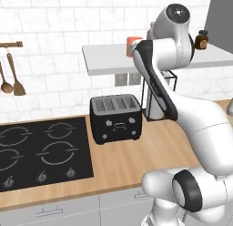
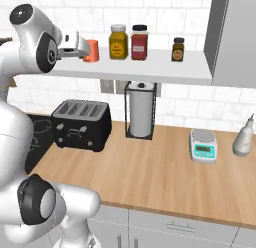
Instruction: Gather all objects into one cabinet and sort the glasses and bowls to opposite sides.
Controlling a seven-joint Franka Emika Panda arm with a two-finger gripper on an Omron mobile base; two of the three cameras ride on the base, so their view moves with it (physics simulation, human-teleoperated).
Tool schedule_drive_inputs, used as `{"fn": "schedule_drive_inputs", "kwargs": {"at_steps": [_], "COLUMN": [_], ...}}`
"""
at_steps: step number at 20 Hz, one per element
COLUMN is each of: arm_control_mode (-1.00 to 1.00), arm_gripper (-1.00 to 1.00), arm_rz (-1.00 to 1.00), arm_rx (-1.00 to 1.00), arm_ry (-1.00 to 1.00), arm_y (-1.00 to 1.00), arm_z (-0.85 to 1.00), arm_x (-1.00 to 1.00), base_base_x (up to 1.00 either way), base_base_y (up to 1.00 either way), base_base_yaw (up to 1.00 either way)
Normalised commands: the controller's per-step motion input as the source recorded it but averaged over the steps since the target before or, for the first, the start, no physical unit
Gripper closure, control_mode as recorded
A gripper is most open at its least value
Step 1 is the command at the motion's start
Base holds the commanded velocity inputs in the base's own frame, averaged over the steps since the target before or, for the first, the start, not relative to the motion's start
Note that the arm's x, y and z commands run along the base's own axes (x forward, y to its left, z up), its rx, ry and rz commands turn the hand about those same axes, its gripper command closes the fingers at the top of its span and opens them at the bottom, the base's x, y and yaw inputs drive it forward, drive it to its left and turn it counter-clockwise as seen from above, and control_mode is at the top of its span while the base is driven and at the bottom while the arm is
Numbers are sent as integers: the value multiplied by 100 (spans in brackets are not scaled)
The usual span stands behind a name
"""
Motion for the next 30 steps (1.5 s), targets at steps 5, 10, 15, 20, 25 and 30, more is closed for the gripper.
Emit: {"fn": "schedule_drive_inputs", "kwargs": {"at_steps": [5, 10, 15, 20, 25, 30], "arm_control_mode": [-100, -100, -100, -100, -100, -100], "arm_gripper": [-100, -100, -100, -100, -100, -100], "arm_rz": [-7, -4, -5, -4, -1, 0], "arm_rx": [11, 13, 7, 1, 6, 3], "arm_ry": [30, 35, 10, -2, 3, 4], "arm_y": [0, 0, 0, 0, 0, 0], "arm_z": [1, 5, -9, -17, -2, -21], "arm_x": [62, 53, 53, 58, 39, 11], "base_base_x": [0, 0, 0, 0, 0, 0], "base_base_y": [0, 0, 0, 0, 0, 0], "base_base_yaw": [0, 0, 0, 0, 0, 0]}}
